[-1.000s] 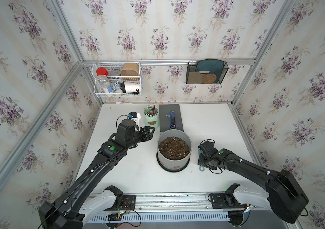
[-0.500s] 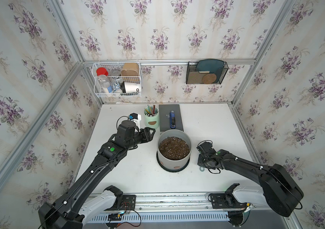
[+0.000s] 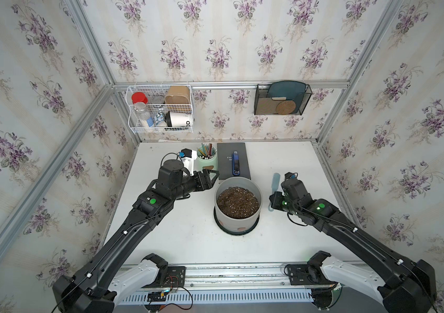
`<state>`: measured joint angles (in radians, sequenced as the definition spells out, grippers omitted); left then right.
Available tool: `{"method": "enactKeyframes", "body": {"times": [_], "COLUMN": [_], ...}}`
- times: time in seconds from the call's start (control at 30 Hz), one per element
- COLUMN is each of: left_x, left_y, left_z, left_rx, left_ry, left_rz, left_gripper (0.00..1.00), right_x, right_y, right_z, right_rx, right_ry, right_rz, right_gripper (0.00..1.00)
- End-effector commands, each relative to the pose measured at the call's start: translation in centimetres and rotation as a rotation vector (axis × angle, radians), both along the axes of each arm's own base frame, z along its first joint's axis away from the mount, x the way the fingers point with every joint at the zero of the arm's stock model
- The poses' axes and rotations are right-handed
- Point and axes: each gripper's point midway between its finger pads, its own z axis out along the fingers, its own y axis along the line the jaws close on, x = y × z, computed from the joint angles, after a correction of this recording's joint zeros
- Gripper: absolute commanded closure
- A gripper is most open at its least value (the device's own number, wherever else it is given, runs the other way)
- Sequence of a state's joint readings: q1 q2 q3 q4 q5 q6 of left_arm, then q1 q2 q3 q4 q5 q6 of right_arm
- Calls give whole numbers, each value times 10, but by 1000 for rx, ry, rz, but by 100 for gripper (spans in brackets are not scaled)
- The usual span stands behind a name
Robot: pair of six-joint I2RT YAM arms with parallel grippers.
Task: Scrub the dried mud off the ceramic pot
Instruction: Pick up the brush from the center of the board.
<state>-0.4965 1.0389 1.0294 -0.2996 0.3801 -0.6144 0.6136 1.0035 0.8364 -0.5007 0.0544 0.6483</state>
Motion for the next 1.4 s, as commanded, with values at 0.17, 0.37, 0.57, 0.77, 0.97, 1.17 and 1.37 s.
{"method": "enactKeyframes", "body": {"times": [0.17, 0.37, 0.57, 0.77, 0.97, 1.17, 1.37], "left_x": [-32, -28, -18, -15, -9, 14, 45], "left_y": [-44, -59, -64, -70, -72, -65, -38], "left_z": [86, 107, 110, 111, 102, 90, 62], "left_rx": [-405, -516, -540, -542, -506, -398, -271], "left_ry": [-149, -165, -170, -175, -160, -147, 17], "left_rz": [-451, -586, -590, -607, -576, -402, -78], "left_gripper": [4, 3, 7, 24, 59, 94, 100], "right_x": [-35, -51, -53, -48, -44, -40, -13], "right_y": [117, 143, 150, 158, 159, 156, 150], "right_z": [164, 203, 199, 178, 172, 164, 155], "right_rx": [551, 756, 796, 791, 781, 756, 321], "right_ry": [-209, -201, -160, -90, -85, -101, -280], "right_rz": [651, 859, 896, 893, 877, 827, 555], "right_gripper": [100, 100, 100, 100, 100, 100, 36]}}
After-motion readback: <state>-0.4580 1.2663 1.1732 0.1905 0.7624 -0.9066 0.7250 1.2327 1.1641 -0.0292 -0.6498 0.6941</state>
